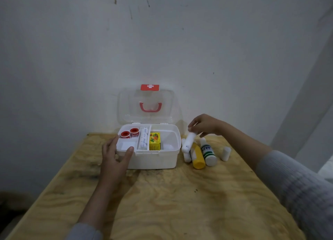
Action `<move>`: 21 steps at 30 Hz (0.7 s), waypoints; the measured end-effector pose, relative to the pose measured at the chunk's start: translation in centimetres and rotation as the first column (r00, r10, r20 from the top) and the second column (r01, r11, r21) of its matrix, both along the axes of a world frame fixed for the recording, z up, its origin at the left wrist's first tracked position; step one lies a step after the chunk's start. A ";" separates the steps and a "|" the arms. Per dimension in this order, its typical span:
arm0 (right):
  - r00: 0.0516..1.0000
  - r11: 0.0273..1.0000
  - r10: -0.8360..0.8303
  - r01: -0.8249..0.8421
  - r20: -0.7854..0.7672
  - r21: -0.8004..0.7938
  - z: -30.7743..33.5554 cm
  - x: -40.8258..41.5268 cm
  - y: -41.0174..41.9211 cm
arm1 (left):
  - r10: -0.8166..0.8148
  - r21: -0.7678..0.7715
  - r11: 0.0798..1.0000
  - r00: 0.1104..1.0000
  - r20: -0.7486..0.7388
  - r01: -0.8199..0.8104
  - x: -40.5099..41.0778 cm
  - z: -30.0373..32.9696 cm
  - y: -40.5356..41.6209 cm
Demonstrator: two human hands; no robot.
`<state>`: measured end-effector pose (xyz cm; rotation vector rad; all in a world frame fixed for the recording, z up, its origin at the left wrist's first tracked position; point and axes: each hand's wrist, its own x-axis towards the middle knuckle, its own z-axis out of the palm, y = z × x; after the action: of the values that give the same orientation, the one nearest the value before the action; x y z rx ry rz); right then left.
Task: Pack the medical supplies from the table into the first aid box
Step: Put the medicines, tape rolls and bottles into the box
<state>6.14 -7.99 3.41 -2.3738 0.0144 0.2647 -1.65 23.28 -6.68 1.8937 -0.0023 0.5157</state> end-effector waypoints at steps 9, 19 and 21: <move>0.989 0.975 -0.049 0.017 -0.139 -0.222 -3.4 1.8 2.7 | 0.009 0.002 1.000 1.000 0.002 -0.009 0.1 -0.1 0.1; 0.989 0.939 -0.074 0.027 -0.126 -0.343 -4.3 2.6 3.1 | 0.022 0.029 0.999 1.000 -0.009 -0.021 0.3 -0.3 0.2; 0.990 0.963 -0.099 0.070 -0.101 -0.261 -4.3 2.5 2.8 | 0.024 0.028 0.999 1.000 -0.006 -0.024 0.3 -0.2 0.1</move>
<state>8.69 -5.20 -0.87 -2.6049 0.2162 0.3751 -1.38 23.39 -6.88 1.9246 0.0175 0.5282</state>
